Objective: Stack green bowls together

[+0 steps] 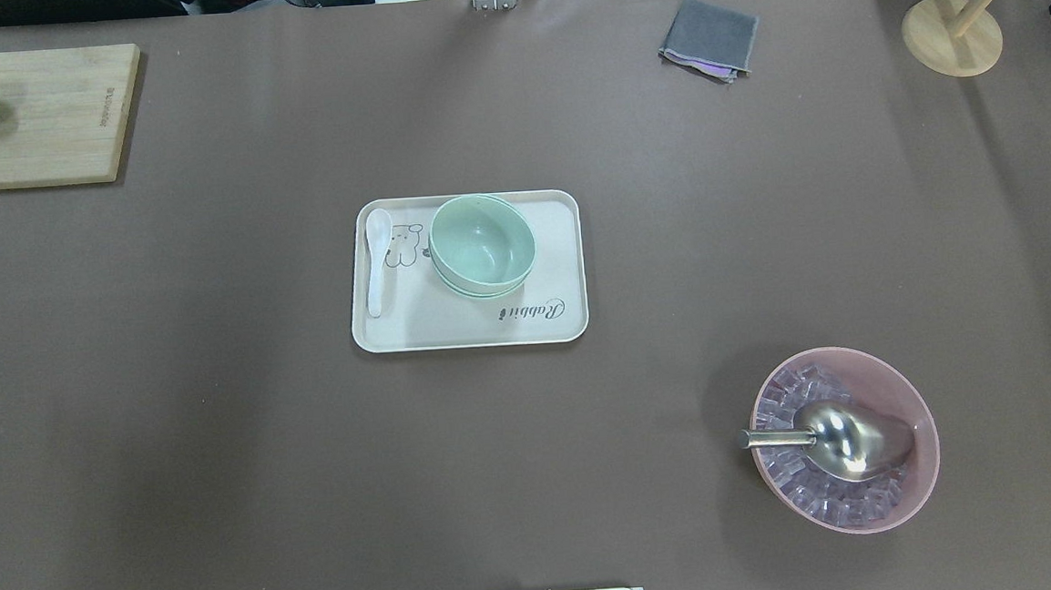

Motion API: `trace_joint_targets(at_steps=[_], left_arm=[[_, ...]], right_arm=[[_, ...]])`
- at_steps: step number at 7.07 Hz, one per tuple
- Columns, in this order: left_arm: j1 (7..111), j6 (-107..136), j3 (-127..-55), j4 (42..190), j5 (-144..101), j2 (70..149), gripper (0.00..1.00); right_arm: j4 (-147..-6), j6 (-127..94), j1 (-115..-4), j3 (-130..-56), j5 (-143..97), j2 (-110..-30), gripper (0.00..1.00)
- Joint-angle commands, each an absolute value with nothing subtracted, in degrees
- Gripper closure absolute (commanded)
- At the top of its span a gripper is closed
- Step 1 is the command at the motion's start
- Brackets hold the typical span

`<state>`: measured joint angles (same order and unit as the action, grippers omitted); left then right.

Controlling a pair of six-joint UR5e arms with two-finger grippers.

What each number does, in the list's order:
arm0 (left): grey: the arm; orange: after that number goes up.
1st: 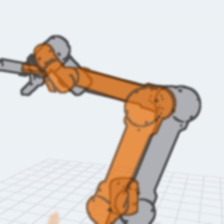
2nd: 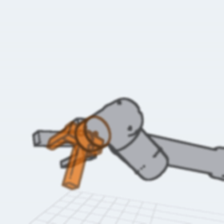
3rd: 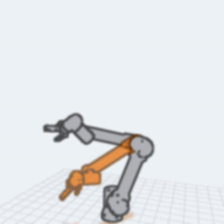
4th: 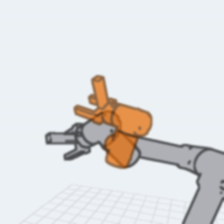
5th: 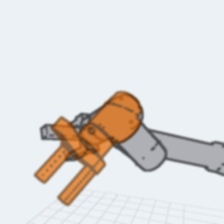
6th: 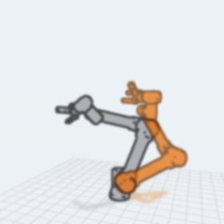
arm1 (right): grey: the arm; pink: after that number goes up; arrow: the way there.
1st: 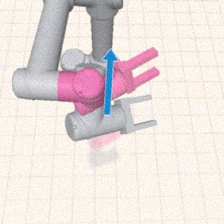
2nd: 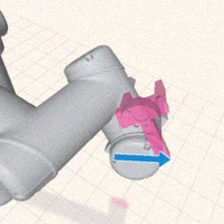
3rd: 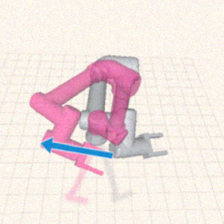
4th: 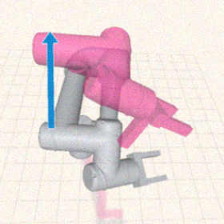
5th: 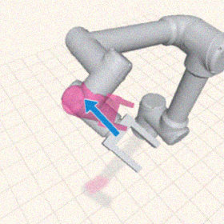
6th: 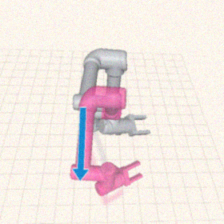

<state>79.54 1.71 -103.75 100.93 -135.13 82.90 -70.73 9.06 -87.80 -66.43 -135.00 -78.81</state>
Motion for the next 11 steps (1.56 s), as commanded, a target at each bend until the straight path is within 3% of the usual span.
trace_joint_targets(at_steps=[1,3,11], left_arm=[[80.86,0.61,-102.93,100.55,-135.0,77.97,0.02],[82.08,0.62,-102.4,100.12,-135.18,77.96,0.02],[82.62,0.26,-103.01,93.95,-139.47,78.05,0.02]], right_arm=[[-74.58,12.04,-90.16,-65.03,-134.38,-78.4,0.0],[-82.31,12.13,-90.09,-66.35,-133.95,-73.42,0.0],[-85.86,11.34,-89.12,-69.52,-134.21,-72.6,0.0]])
